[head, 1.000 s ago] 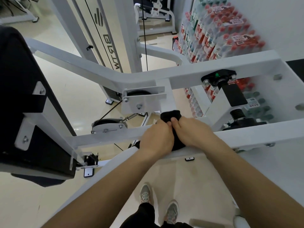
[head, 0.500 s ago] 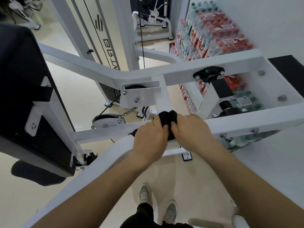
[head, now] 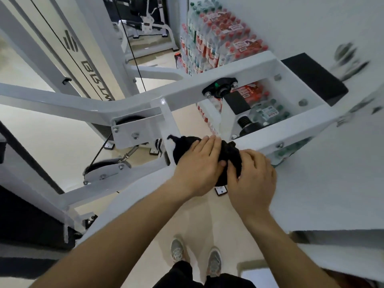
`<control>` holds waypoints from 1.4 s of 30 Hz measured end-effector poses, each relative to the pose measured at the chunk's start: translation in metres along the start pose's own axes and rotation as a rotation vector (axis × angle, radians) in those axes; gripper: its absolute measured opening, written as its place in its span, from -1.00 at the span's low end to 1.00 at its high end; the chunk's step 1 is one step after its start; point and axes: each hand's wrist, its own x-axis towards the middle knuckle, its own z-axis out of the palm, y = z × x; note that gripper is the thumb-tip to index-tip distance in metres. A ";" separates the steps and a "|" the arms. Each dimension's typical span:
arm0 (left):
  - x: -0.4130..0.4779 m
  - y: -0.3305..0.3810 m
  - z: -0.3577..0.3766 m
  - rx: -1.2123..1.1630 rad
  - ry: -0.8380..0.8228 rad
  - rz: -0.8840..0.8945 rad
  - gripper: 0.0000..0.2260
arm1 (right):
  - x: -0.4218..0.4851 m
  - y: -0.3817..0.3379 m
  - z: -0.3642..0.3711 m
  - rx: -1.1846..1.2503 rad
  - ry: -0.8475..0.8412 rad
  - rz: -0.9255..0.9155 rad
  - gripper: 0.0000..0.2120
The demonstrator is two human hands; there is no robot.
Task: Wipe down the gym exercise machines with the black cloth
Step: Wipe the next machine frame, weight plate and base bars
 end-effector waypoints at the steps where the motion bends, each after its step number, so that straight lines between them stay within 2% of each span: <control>1: 0.011 0.001 -0.005 -0.048 -0.041 0.035 -0.44 | 0.002 0.001 -0.002 0.011 0.021 0.076 -0.74; 3: 0.030 0.004 -0.012 -0.132 -0.115 0.106 -0.44 | 0.005 0.003 -0.006 0.039 0.020 0.215 -0.79; 7: 0.044 0.006 -0.009 -0.166 -0.078 0.251 -0.42 | 0.003 0.008 -0.018 0.102 0.082 0.354 -0.85; 10: 0.042 0.007 -0.007 -0.208 -0.030 0.240 -0.42 | -0.002 0.007 -0.022 0.123 0.177 0.437 -0.72; 13: 0.037 0.004 -0.008 -0.284 0.035 0.206 -0.51 | -0.012 -0.003 -0.012 0.121 0.164 0.560 -0.66; 14: 0.035 0.002 -0.008 -0.306 0.058 0.186 -0.52 | -0.016 -0.008 -0.005 0.108 0.152 0.586 -0.55; 16: 0.031 -0.002 -0.008 -0.310 0.065 0.147 -0.51 | -0.026 -0.018 0.009 0.124 0.144 0.597 -0.39; 18: 0.030 -0.008 -0.006 -0.270 -0.006 0.145 -0.52 | -0.032 -0.029 0.024 0.245 0.073 0.600 -0.42; 20: 0.032 -0.013 -0.005 -0.227 -0.092 0.216 -0.50 | -0.035 -0.039 0.042 0.434 -0.028 0.586 -0.39; 25: 0.044 -0.023 -0.008 -0.294 -0.204 0.398 -0.45 | -0.036 -0.057 0.082 0.715 0.110 0.633 -0.37; 29: 0.061 -0.023 -0.005 -0.242 -0.214 0.519 -0.46 | -0.025 -0.048 0.088 0.627 0.249 0.582 -0.42; 38: 0.128 0.023 0.001 -0.052 -0.145 0.609 -0.47 | 0.023 0.011 0.080 0.592 0.282 0.665 -0.37; 42: 0.152 0.039 -0.002 0.002 -0.134 0.657 -0.46 | 0.032 0.009 0.079 0.597 0.282 0.699 -0.37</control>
